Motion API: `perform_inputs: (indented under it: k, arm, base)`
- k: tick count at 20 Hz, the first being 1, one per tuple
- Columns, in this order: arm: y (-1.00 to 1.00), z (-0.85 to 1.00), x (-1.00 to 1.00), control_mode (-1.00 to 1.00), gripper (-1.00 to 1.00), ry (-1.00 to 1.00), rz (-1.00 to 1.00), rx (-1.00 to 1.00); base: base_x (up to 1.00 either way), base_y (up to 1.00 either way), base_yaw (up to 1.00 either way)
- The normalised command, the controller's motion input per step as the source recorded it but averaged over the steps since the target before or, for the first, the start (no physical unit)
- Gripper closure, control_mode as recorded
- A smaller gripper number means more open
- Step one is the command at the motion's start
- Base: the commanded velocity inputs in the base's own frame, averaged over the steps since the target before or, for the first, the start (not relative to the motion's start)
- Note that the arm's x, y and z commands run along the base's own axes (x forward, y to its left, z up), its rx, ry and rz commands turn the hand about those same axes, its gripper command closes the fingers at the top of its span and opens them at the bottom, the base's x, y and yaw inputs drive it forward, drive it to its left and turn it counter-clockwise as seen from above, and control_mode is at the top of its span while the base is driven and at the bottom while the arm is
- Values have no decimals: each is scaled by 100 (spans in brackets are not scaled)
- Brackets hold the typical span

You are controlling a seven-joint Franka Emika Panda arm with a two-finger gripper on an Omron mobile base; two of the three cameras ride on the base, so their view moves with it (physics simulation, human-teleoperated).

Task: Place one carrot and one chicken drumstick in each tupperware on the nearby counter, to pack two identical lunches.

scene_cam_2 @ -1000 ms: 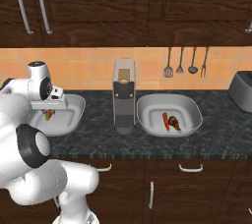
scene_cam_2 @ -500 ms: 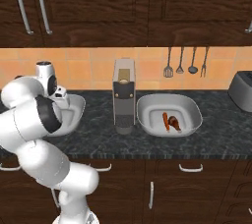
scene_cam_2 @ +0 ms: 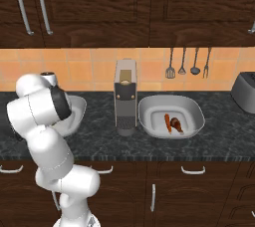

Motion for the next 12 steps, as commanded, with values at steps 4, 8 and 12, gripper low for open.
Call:
perform_inputs:
  k: [4, 8, 12]
  arm:
    - [0, -5, 30, -100, 100, -1, 0, 0]
    - [2, 0, 22, -100, 100, -2, 0, 0]
    - [11, 2, 19, -100, -100, 0, 0, 0]
  base:
    - [0, 0, 0]
    - [0, 0, 0]
    - [0, 0, 0]
